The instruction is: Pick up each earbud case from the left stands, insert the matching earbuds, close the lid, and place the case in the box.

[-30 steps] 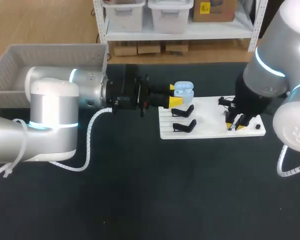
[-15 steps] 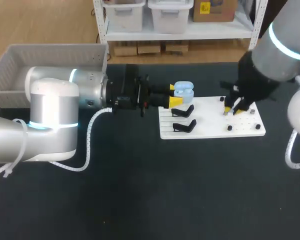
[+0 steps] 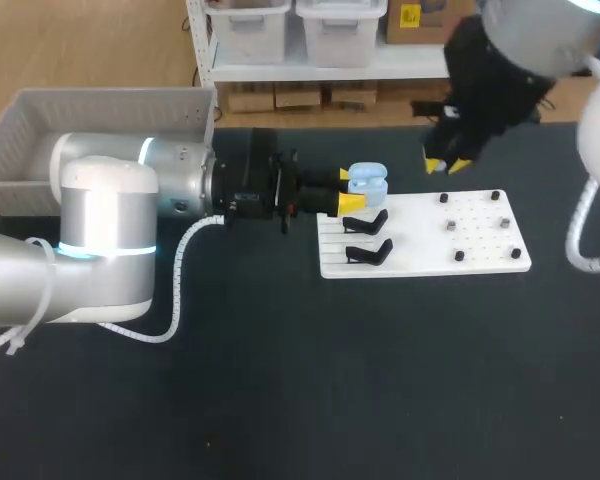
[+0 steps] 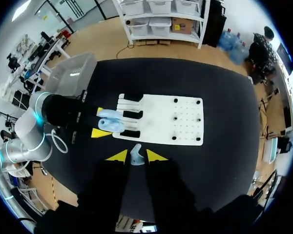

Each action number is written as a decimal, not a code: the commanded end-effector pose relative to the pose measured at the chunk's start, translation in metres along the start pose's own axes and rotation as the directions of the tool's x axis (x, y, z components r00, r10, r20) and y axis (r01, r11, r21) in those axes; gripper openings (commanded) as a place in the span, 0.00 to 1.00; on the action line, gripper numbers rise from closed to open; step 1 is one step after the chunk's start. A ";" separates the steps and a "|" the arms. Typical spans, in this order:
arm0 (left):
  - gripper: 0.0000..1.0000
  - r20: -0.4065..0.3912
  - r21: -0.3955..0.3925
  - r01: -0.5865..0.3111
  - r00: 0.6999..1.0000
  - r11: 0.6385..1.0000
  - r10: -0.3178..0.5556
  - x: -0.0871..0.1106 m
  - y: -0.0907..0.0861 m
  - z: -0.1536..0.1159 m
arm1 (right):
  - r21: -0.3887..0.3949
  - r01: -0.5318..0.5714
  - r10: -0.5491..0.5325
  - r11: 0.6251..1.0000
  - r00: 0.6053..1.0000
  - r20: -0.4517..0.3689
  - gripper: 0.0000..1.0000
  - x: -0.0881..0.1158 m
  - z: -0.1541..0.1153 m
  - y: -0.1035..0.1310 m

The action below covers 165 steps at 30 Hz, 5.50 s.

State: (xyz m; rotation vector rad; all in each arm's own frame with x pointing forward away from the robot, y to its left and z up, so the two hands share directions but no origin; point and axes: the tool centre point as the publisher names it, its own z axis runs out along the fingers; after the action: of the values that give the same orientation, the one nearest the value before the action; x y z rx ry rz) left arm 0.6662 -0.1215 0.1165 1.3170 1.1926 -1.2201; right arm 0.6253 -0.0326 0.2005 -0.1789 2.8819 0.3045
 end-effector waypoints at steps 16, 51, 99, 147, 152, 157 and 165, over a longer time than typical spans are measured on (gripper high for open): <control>0.00 -0.001 0.001 0.000 1.000 1.000 0.000 0.000 0.001 0.000 | 0.010 0.066 -0.065 0.998 0.990 -0.125 0.00 -0.018 0.014 0.039; 0.00 -0.001 0.001 0.000 1.000 1.000 0.000 0.000 0.001 0.000 | -0.010 0.261 -0.258 0.965 0.946 -0.195 0.00 -0.021 0.047 0.056; 0.00 -0.001 0.001 0.000 1.000 1.000 0.000 0.000 0.001 0.000 | -0.024 0.276 -0.273 0.961 0.927 -0.257 0.00 -0.028 0.071 0.059; 0.00 -0.001 0.001 0.000 1.000 1.000 0.000 0.000 0.001 0.000 | 0.155 -0.093 0.117 0.984 0.982 -0.148 1.00 -0.065 0.086 0.000; 0.00 -0.001 0.001 0.000 1.000 1.000 0.000 0.000 0.001 0.000 | 0.151 -0.081 0.106 0.985 0.980 -0.170 1.00 -0.054 0.083 0.000; 0.00 -0.001 0.001 0.000 1.000 1.000 0.000 0.000 0.001 0.000 | 0.160 -0.062 0.091 0.985 0.980 -0.177 1.00 -0.043 0.078 0.001; 0.00 -0.001 0.001 0.000 1.000 1.000 0.000 0.000 0.001 0.000 | 0.155 -0.093 0.090 0.983 0.996 0.029 1.00 -0.045 0.041 -0.004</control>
State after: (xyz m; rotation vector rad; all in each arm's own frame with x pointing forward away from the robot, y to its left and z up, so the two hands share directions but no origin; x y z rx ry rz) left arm 0.6663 -0.1215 0.1165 1.3171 1.1927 -1.2201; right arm 0.7028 -0.0101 0.1582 -0.0177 3.0131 0.0503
